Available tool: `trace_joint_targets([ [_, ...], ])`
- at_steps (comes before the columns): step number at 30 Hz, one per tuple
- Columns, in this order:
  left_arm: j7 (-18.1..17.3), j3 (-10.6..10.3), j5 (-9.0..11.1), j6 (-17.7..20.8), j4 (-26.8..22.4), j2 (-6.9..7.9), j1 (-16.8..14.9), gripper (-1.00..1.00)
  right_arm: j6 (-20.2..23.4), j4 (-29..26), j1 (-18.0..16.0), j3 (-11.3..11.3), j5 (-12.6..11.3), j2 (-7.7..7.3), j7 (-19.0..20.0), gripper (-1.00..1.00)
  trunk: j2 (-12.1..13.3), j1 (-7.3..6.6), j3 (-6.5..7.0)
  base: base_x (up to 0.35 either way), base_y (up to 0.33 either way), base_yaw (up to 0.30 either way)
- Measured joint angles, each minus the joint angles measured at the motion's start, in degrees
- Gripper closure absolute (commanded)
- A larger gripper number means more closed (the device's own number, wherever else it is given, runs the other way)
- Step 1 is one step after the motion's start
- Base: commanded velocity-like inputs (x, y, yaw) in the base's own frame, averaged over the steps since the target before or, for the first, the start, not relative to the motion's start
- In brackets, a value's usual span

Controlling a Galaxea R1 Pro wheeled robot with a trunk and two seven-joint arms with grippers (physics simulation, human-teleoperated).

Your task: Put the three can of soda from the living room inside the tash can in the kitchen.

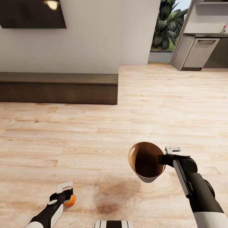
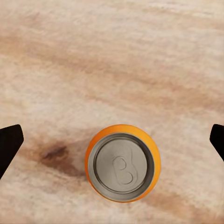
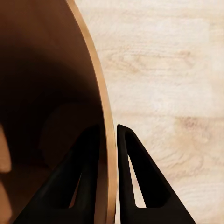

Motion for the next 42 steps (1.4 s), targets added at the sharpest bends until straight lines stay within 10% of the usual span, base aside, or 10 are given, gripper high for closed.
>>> trace_joint_targets([
  [42,0.0,-0.08,0.0,0.0,0.01,0.0,0.0,-1.0,-0.01,0.08,0.0,0.0,0.08,0.02,-0.06,1.0,0.0,0.0,-2.32,0.061,0.0,0.0],
])
